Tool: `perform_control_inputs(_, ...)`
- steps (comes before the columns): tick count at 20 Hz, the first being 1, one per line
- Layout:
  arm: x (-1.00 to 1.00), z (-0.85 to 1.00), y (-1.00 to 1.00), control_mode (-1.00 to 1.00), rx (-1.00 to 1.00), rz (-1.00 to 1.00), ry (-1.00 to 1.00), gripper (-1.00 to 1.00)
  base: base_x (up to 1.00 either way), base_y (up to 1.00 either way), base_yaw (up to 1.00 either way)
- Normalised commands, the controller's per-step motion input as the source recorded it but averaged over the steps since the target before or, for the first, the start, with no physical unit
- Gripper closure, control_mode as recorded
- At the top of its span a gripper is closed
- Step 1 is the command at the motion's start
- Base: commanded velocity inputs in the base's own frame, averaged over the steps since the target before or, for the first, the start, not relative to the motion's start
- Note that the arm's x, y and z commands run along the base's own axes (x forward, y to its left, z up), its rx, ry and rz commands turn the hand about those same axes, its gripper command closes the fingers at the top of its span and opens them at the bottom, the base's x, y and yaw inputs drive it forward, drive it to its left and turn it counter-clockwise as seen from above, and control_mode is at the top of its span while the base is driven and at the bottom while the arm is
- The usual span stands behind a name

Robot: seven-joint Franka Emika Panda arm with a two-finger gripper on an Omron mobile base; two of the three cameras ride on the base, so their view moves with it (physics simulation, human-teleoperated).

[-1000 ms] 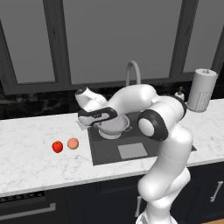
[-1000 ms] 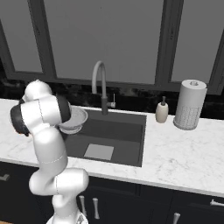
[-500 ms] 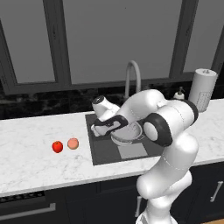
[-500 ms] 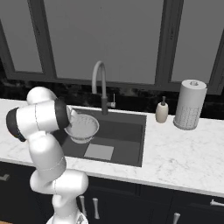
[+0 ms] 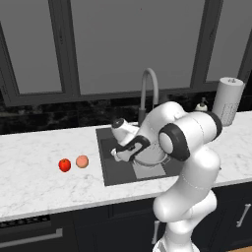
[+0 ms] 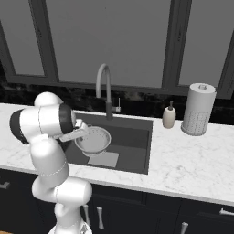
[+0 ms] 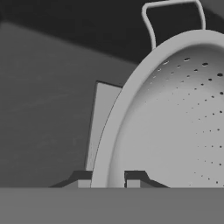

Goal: Put the colander in the sink, put the apple, peach in the colander, and turn on the sink faucet and pour water over the colander.

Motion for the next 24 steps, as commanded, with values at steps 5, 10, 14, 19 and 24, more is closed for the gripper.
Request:
perform_control_inputs(5, 0.0, -0.45, -0.15, -1.0, -0.05, 0.0, 0.02, 1.0, 0.0, 0.0, 0.0)
perform_control_inputs(10, 0.18, -0.34, -0.01, -1.0, -0.01, 0.0, 0.0, 1.0, 0.0, 0.0, 0.0)
perform_control_inputs(14, 0.36, -0.22, 0.0, -1.0, 0.0, 0.0, 0.0, 1.0, 0.0, 0.0, 0.0)
perform_control_inputs(19, 0.37, -0.28, 0.0, -1.0, 0.0, 0.0, 0.02, 1.0, 0.0, 0.0, 0.0)
perform_control_inputs(24, 0.26, -0.35, 0.0, -1.0, 0.0, 0.0, 0.07, 1.0, 0.0, 0.0, 0.0)
